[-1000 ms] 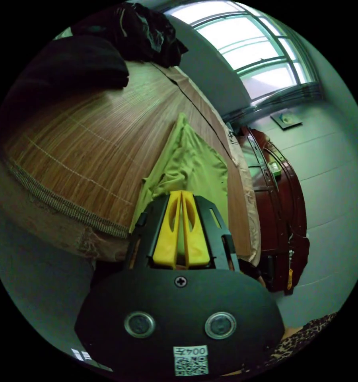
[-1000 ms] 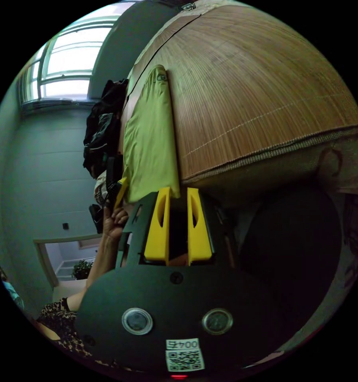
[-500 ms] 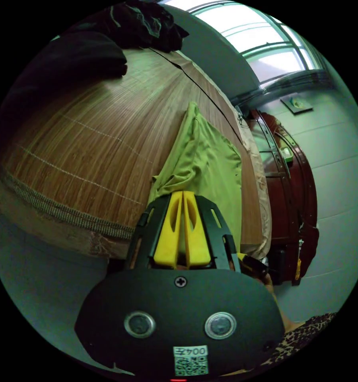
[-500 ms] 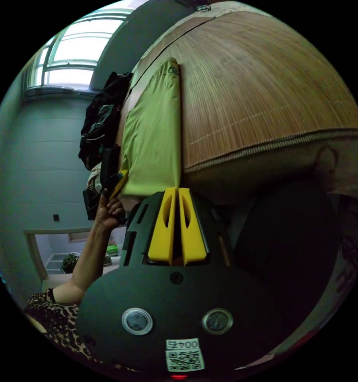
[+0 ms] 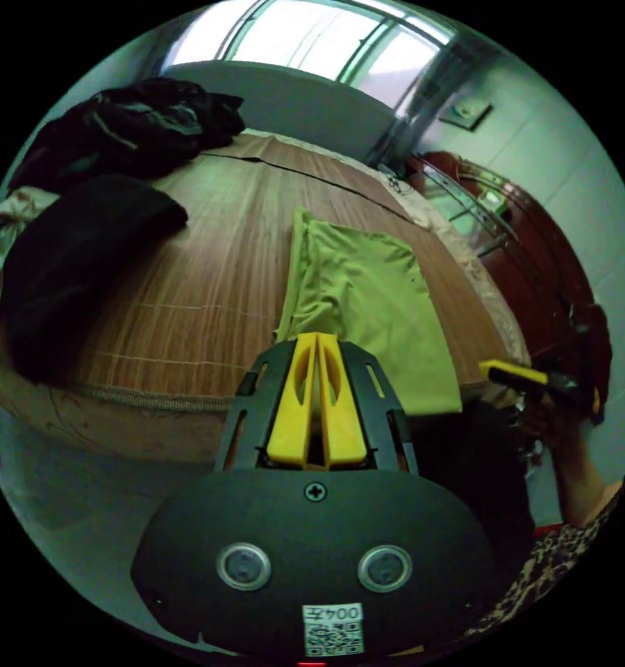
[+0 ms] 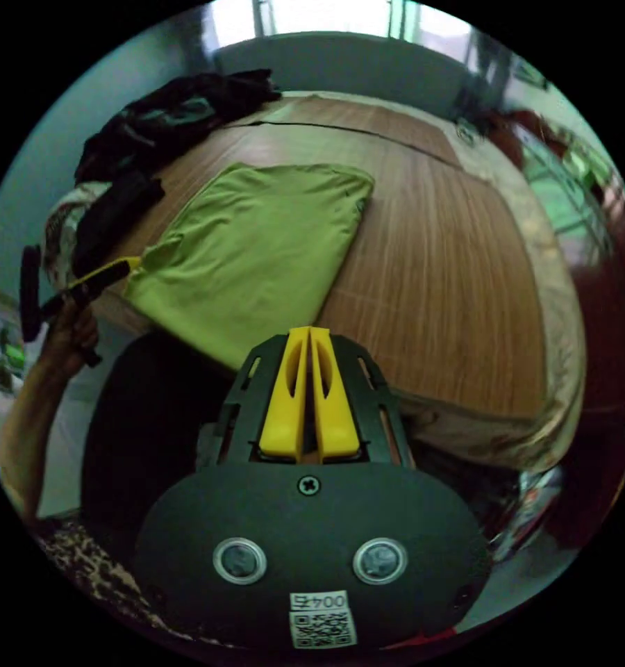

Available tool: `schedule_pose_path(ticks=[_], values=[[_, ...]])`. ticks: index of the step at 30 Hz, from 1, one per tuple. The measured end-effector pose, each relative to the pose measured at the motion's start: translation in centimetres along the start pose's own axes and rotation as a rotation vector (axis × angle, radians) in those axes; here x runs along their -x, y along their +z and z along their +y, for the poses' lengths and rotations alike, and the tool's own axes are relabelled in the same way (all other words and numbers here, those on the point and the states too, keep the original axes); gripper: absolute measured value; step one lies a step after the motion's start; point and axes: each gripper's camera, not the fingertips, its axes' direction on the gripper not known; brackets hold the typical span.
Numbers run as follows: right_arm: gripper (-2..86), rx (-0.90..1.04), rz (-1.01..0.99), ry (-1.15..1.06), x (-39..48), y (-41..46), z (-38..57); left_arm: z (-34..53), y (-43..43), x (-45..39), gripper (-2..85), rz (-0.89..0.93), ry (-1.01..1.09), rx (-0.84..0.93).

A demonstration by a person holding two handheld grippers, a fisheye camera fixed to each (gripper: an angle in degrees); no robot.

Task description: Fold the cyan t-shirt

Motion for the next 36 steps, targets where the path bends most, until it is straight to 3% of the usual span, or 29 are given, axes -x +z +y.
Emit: schedule_pose_path(ticks=[5,8,12,17,20,23,27,31,36], values=[[-0.8,0.123,0.210,-0.208,5.8,2.6,-2.6,-0.5,2.5,-3.5,0.6,-0.121,0.093,0.085],[-0.8,0.099,0.321,-0.312,7.9,2.7,-2.8,-0.8,2.9,-5.4,0.7,-0.150,0.150,0.089],[-0.7,0.152,0.336,-0.361,8.8,2.2,-4.4,-1.7,3.5,-8.5,0.6,-0.238,0.284,0.128],[-0.8,0.138,0.233,-0.312,7.3,0.9,-6.1,-3.4,4.0,-10.2,0.4,-0.253,0.299,0.201],[-0.8,0.086,0.181,-0.286,6.2,0.2,-6.4,-4.4,4.7,-12.5,0.3,-0.341,0.438,0.292],[-0.6,0.113,0.042,-0.269,3.8,-1.0,-8.4,-5.2,4.8,-12.1,0.3,-0.314,0.341,0.292],[0.3,-0.028,-0.173,0.020,-3.2,-3.2,-13.4,-5.3,4.0,-9.1,0.4,-0.146,0.199,0.242],[5.6,-0.003,-0.519,0.278,-11.5,-1.0,-20.7,-5.5,3.9,-8.6,0.5,-0.122,0.210,0.241],[8.5,0.037,-0.615,0.434,-15.6,2.3,-27.1,-5.0,3.5,-8.1,0.6,-0.117,0.218,0.212]])
